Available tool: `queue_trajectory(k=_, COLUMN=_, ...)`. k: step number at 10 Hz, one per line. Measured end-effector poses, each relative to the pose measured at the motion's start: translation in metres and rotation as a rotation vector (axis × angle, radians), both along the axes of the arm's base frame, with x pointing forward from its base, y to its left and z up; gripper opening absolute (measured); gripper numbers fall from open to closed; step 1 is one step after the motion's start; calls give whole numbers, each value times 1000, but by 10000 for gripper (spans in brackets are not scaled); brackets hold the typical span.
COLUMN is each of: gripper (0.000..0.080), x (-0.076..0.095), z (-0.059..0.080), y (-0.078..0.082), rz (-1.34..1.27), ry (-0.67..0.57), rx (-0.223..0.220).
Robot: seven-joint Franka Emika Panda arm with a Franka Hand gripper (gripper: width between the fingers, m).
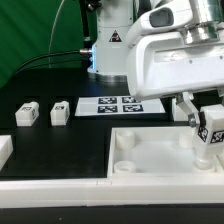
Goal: Assemble one leg
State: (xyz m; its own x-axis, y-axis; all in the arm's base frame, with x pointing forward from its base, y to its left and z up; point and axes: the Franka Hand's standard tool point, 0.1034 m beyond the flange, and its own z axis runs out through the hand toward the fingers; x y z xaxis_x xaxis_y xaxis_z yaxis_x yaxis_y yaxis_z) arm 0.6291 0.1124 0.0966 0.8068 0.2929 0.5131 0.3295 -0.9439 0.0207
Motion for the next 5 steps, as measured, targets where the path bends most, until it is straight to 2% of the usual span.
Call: queue_trajectory(k=5, gripper=294, x=-4, z=-12, y=3, rz=3, ry=9, rx=1)
